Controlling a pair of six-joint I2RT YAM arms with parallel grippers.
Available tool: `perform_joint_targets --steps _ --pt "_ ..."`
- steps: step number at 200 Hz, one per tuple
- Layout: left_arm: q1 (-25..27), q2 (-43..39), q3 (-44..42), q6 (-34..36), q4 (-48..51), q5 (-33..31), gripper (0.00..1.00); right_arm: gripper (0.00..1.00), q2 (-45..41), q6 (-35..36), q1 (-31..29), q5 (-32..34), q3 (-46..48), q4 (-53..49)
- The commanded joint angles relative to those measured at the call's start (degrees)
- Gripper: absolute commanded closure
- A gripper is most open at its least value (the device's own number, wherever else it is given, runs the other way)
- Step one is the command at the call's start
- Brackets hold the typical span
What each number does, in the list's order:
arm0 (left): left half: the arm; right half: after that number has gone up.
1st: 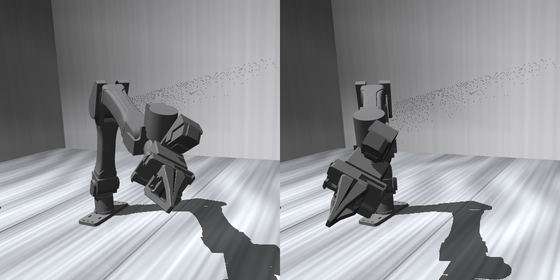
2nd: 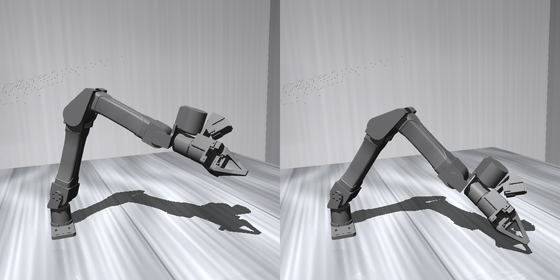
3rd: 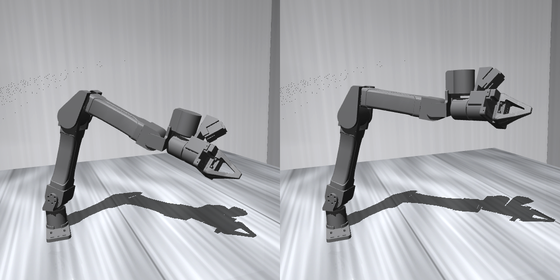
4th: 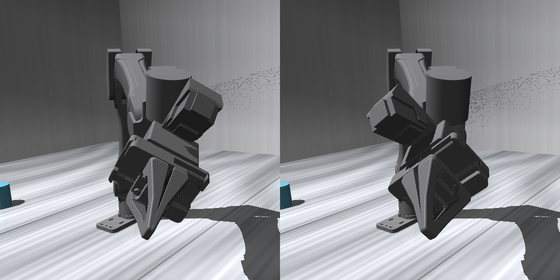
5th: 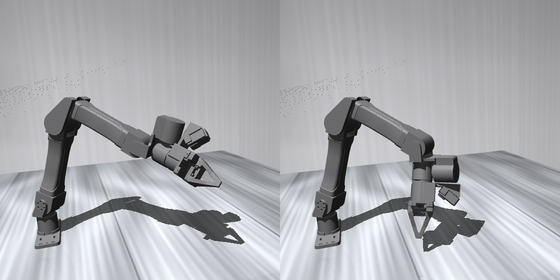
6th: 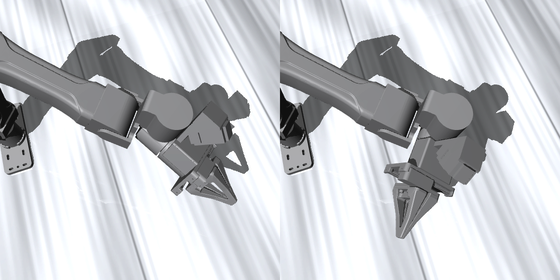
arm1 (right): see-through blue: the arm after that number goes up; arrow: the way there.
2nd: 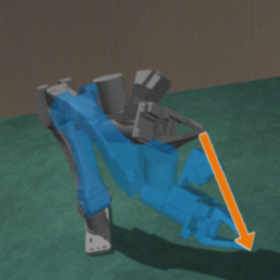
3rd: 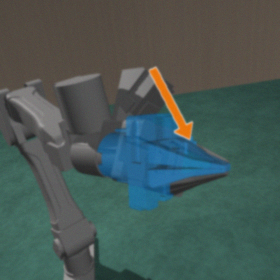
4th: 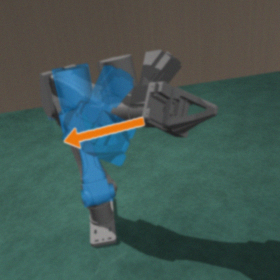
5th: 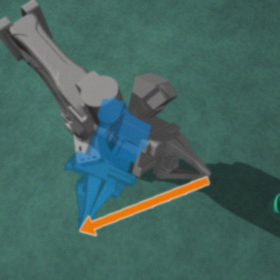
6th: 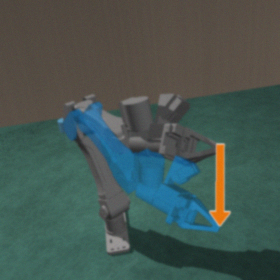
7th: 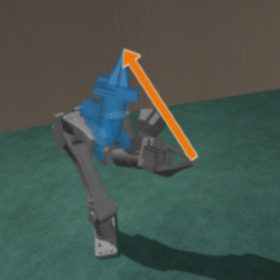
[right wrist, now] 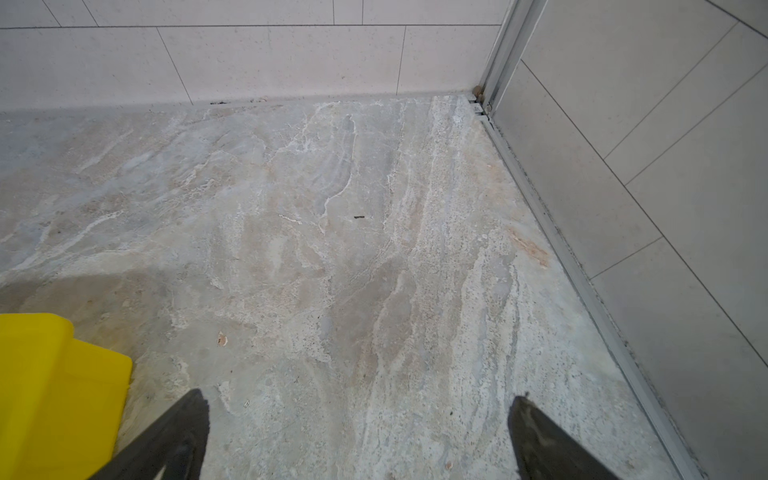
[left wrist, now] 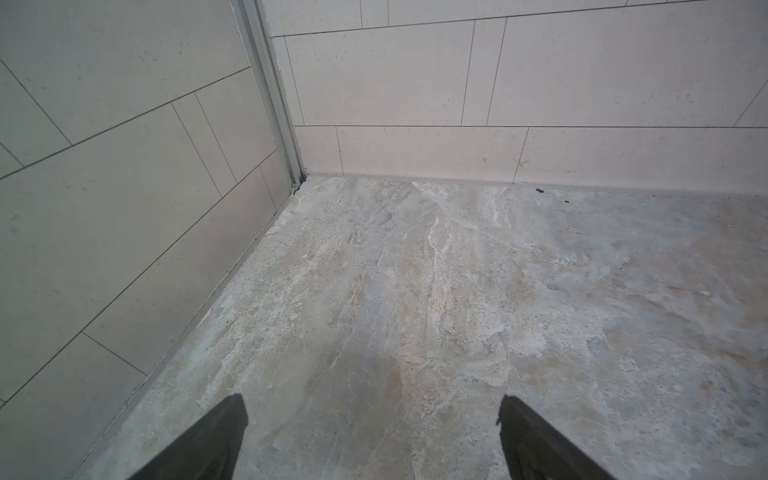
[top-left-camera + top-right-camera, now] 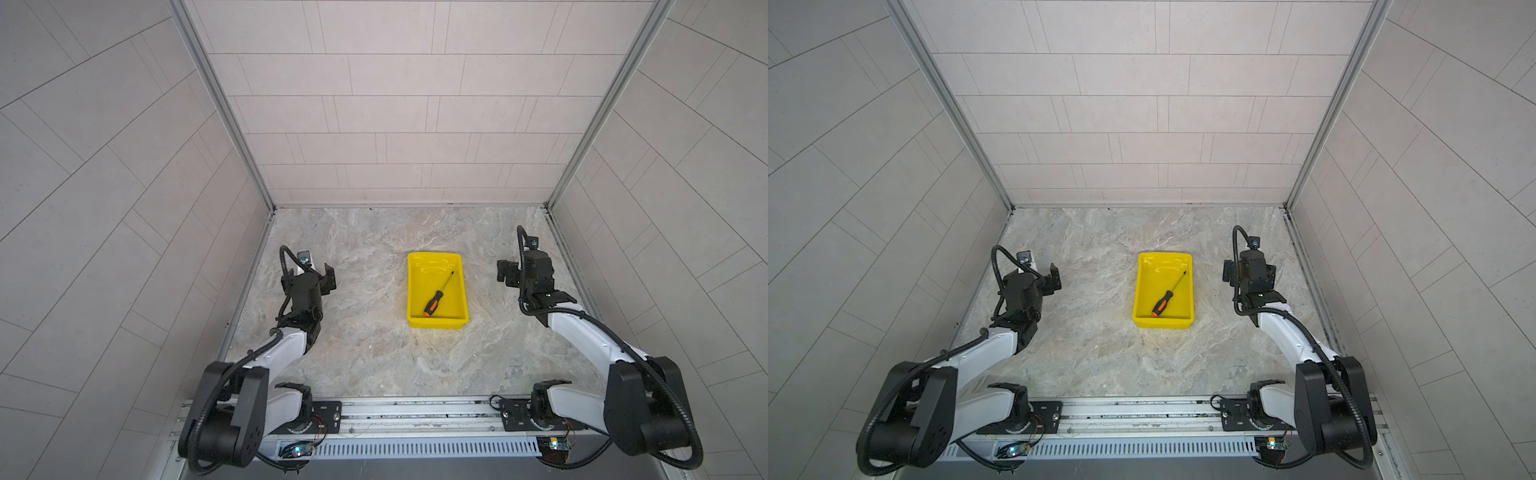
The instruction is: Put the screwdriver in the bin
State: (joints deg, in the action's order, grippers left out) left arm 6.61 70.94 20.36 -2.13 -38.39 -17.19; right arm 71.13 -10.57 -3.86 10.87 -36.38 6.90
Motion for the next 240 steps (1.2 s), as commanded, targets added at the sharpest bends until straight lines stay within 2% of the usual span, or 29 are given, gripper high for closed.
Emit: perform_joint_targets --steps 1,13,25,34,92,105,122,142,169,185,195,204,210,224,240 --pt "-1.8 0.8 0.8 -0.5 -5.0 1.8 0.00 0.00 2.7 3.4 -0.1 0.8 2.9 10.4" --pt "-2.6 2.2 1.5 1.7 -4.8 2.4 0.00 0.00 4.7 5.7 -0.1 1.2 3.3 12.4" --pt "-3.9 4.2 1.5 0.4 -7.4 3.2 0.00 0.00 6.0 6.8 -0.1 1.6 4.1 14.7" --pt "-4.2 3.6 2.3 -0.4 -4.4 3.9 0.00 0.00 6.8 8.0 -0.1 1.4 5.2 17.5" --pt "-4.9 3.7 0.3 -1.3 -4.0 6.3 0.00 0.00 10.0 8.6 -0.1 0.9 7.4 23.6" --pt "-4.9 5.3 -2.2 -1.6 -8.4 5.8 0.00 0.00 10.5 8.7 -0.2 0.7 7.7 24.4" --pt "-4.9 9.6 -4.9 -0.6 -18.9 6.6 0.00 0.00 11.4 8.9 -0.1 0.0 8.2 26.0" --pt "-5.0 13.5 -3.8 -0.4 -18.3 8.0 0.00 0.00 14.1 9.2 0.0 -0.9 9.8 30.8" --pt "-5.2 21.2 -2.1 0.3 -25.5 8.6 0.00 0.00 15.1 8.5 0.8 -1.8 10.5 32.1" --pt "-5.3 17.9 0.2 -0.7 -15.5 8.4 0.00 0.00 15.3 8.1 1.7 -3.7 10.4 32.5" --pt "-5.3 18.0 2.1 0.4 -12.1 11.5 0.00 0.00 15.5 7.7 2.2 -4.4 10.3 32.1" --pt "-5.3 19.8 3.1 2.1 -13.0 15.0 0.00 0.00 15.5 7.7 2.3 -4.3 10.2 32.0" --pt "-5.2 20.4 2.5 2.1 -15.3 15.1 0.00 0.00 15.6 7.8 2.3 -4.4 10.2 32.1" --pt "-5.3 19.5 3.3 1.6 -11.9 14.5 0.00 0.00 15.6 7.8 2.3 -5.2 10.3 32.3" --pt "-5.3 20.4 3.0 1.8 -14.2 14.6 0.00 0.01 15.5 8.8 2.4 -7.4 11.2 33.9"
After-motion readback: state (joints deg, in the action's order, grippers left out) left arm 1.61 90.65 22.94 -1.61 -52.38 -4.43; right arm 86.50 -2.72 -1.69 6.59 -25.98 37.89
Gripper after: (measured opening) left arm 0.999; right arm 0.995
